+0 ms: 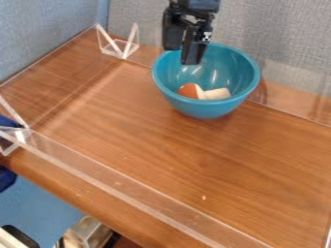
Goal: Put the mushroom in the blue bowl
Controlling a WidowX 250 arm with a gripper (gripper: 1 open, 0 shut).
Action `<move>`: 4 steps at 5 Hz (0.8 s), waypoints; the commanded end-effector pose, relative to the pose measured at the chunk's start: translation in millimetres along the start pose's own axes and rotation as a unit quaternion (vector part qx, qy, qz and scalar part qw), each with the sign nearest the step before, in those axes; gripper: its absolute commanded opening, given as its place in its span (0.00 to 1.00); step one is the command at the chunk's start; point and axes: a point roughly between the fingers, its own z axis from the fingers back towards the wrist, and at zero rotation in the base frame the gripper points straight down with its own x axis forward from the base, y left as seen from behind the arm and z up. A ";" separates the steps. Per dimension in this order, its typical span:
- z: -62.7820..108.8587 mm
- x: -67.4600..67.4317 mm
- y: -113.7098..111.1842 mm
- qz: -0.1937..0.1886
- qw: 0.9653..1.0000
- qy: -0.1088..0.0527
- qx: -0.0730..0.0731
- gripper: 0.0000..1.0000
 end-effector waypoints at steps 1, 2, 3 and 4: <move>27.9 -0.4 -1.8 -0.019 0.998 -0.034 0.039 1.00; 22.6 1.0 -0.6 -0.029 0.998 -0.031 0.040 1.00; 14.8 3.8 1.4 -0.037 0.998 -0.026 0.039 0.00; 4.2 7.8 4.7 -0.039 0.998 -0.023 0.034 0.00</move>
